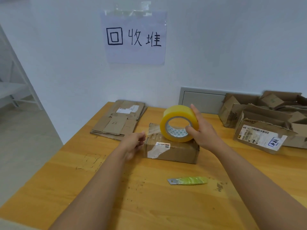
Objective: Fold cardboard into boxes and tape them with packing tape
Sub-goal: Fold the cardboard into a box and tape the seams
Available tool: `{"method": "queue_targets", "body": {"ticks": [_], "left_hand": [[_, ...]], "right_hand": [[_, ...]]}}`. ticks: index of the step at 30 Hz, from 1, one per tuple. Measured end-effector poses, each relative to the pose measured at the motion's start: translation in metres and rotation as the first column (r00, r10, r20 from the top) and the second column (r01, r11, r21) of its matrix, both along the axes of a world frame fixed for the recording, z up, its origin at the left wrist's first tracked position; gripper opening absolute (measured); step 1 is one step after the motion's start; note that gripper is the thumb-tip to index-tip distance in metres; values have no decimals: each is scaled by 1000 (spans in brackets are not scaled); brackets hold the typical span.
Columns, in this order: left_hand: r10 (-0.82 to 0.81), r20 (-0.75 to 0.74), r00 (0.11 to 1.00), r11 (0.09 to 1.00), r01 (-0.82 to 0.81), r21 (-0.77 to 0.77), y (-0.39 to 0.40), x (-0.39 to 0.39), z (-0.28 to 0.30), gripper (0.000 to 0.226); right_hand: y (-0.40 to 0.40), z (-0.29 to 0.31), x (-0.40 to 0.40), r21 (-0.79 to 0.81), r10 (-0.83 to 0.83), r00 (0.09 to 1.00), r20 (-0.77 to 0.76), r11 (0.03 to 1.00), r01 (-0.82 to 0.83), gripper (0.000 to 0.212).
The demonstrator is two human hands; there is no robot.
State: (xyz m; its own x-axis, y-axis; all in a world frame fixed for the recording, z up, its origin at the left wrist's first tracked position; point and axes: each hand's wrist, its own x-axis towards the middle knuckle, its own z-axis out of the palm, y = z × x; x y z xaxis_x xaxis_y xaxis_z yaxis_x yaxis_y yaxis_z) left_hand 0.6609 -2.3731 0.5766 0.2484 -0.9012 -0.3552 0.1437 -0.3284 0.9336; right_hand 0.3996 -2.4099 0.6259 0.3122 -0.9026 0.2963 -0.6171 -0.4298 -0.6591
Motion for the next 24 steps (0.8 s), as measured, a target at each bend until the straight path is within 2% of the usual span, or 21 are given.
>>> {"method": "queue_targets", "body": {"ticks": [5,9,12,14,16,18,21,24], "left_hand": [[-76,146,986,996,68,60,-1,-3,1,28],[-111,294,949,992,88,92,-3,-7,9,26],[-1,492,871,1000,1,1,-4,-7,9,25],[93,611,786,992,-19,-125,3,-13,11,13],[129,647,751,972,33,-231,13,-24,14,17],[99,643,759,959,100,-266,26,-36,17,25],[27,674,739,940,209,-268,39,-51,15,21],[-50,680,731,952,241,-189,41,-50,11,19]], "right_hand": [[1,0,1,1,0,1000,5,1000,0,76],[2,-2,2,-2,-14,999,33,1000,14,78],[3,-4,3,14,-30,999,38,999,29,81],[4,-4,3,20,-41,999,35,999,41,84],[5,-4,4,21,-51,998,42,999,50,88],[5,-6,4,17,-52,997,49,999,52,89],[5,-13,2,14,-57,994,92,998,55,86],[7,-17,2,36,-36,986,163,999,30,85]]}}
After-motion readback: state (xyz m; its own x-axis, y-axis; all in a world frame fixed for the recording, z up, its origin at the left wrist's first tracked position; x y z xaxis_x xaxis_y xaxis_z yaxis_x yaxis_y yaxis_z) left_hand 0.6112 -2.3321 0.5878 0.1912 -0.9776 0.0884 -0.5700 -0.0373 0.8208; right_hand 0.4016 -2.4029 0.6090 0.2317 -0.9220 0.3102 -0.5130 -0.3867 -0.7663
